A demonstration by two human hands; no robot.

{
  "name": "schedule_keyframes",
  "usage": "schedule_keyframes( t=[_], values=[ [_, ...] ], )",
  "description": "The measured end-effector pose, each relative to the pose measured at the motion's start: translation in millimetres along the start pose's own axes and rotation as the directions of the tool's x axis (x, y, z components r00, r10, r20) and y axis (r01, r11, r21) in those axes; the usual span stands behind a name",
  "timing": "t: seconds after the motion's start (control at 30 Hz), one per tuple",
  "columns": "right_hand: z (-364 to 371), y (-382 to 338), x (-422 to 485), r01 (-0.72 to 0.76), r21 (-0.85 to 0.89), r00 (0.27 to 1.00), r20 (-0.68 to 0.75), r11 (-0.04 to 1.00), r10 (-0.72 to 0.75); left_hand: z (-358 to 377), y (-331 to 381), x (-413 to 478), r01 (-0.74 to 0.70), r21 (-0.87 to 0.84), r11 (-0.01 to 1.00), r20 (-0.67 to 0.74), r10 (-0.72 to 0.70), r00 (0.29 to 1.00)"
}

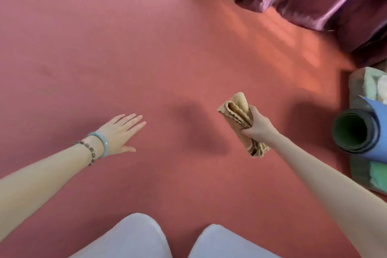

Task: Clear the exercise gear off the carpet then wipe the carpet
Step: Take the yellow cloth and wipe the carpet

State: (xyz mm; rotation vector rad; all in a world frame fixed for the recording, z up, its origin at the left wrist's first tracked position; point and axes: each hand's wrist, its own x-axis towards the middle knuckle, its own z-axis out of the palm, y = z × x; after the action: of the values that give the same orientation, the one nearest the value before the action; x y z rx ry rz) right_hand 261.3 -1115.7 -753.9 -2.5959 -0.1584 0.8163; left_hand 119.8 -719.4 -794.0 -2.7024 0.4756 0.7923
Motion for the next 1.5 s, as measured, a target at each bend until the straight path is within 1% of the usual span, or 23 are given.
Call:
schedule_keyframes(
  t=[0.1,0.2,0.27,0.37,0.47,0.57,0.63,0.7,0.77,0.8,0.83,0.87,0.9,0.97,1.0,1.03,1.1,1.17,1.23,1.3,1.37,1.43,1.5],
  values=[
    [26.2,12.9,44.1,0.049,-0.098,0.999,0.011,0.994,-0.048,33.6,12.0,31.2,-0.052,-0.033,0.998,-0.092,0.049,0.995],
    [42.4,25.7,73.1,0.048,-0.182,0.998,-0.025,0.982,-0.054,68.2,20.7,47.4,-0.075,-0.08,0.994,-0.108,0.066,0.992],
    [52.3,34.1,84.0,0.03,-0.19,0.997,-0.07,0.981,-0.043,91.3,25.1,51.7,-0.055,-0.092,0.994,-0.123,0.043,0.991],
    [68.8,40.1,90.6,0.039,-0.25,0.995,-0.075,0.967,-0.059,111.9,29.5,48.4,-0.005,-0.145,0.989,-0.162,-0.018,0.987],
    [86.3,31.9,77.7,0.089,-0.365,0.982,-0.122,0.927,-0.143,120.2,25.3,41.5,-0.011,-0.139,0.99,-0.175,-0.013,0.984],
    [116.4,12.1,42.0,0.258,-0.43,0.952,-0.038,0.865,-0.303,111.9,15.5,29.7,-0.04,-0.138,0.99,-0.217,0.009,0.976],
    [149.2,-5.1,11.2,0.448,-0.404,0.888,0.095,0.797,-0.451,104.4,4.0,18.5,-0.028,-0.17,0.985,-0.192,-0.005,0.981],
    [182.5,-22.7,-15.9,0.627,-0.36,0.778,0.238,0.691,-0.582,102.0,-6.5,9.1,0.036,-0.216,0.976,-0.128,-0.065,0.99],
    [205.7,-37.6,-33.9,0.802,-0.296,0.596,0.374,0.518,-0.71,108.3,-16.1,1.8,0.116,-0.265,0.957,-0.026,-0.127,0.992],
    [210.2,-43.0,-37.9,0.866,-0.281,0.5,0.462,0.415,-0.732,114.8,-18.9,-0.7,0.143,-0.275,0.951,-0.006,-0.15,0.989],
    [207.4,-48.4,-37.3,0.897,-0.275,0.442,0.522,0.347,-0.729,121.0,-20.6,-2.5,0.157,-0.274,0.949,-0.006,-0.165,0.986],
    [200.0,-51.6,-28.3,0.896,-0.283,0.444,0.536,0.342,-0.718,126.6,-21.9,-3.7,0.159,-0.265,0.951,-0.015,-0.169,0.985],
    [188.2,-53.8,-14.1,0.863,-0.305,0.505,0.499,0.403,-0.704,130.7,-23.3,-4.7,0.159,-0.26,0.952,-0.024,-0.171,0.985],
    [158.1,-49.7,28.6,0.691,-0.309,0.719,0.386,0.653,-0.578,138.7,-28.2,-7.0,0.171,-0.287,0.942,-0.034,-0.189,0.981],
    [140.6,-45.1,50.4,0.601,-0.27,0.793,0.312,0.752,-0.522,140.1,-31.4,-8.2,0.199,-0.318,0.927,-0.017,-0.216,0.976],
    [123.3,-37.3,71.6,0.523,-0.226,0.849,0.221,0.822,-0.48,140.1,-33.6,-9.7,0.245,-0.353,0.903,0.013,-0.257,0.966],
    [92.7,-19.7,105.5,0.393,-0.193,0.919,0.046,0.899,-0.392,146.7,-36.0,-12.1,0.335,-0.416,0.846,0.052,-0.346,0.937],
    [68.5,0.6,132.8,0.275,-0.231,0.951,-0.078,0.933,-0.299,148.4,-34.8,-12.2,0.383,-0.427,0.819,0.149,-0.354,0.923],
    [48.3,18.5,156.4,0.132,-0.243,0.96,-0.209,0.961,-0.185,148.2,-33.7,-9.2,0.383,-0.466,0.798,0.157,-0.351,0.923],
    [37.3,26.0,170.5,-0.02,-0.208,0.94,-0.337,0.978,-0.052,145.6,-33.7,-7.5,0.388,-0.514,0.765,0.158,-0.36,0.919],
    [43.2,8.8,171.8,-0.118,-0.121,0.905,-0.423,0.986,0.057,143.9,-33.3,-7.0,0.402,-0.509,0.761,0.174,-0.367,0.914],
    [69.9,-26.0,161.6,-0.098,-0.142,0.914,-0.404,0.985,0.032,140.3,-32.5,-6.5,0.401,-0.502,0.766,0.179,-0.362,0.915],
    [110.4,-68.0,138.5,0.038,-0.237,0.94,-0.322,0.971,-0.115,137.3,-31.5,-5.6,0.398,-0.504,0.767,0.179,-0.358,0.916]
  ],
)
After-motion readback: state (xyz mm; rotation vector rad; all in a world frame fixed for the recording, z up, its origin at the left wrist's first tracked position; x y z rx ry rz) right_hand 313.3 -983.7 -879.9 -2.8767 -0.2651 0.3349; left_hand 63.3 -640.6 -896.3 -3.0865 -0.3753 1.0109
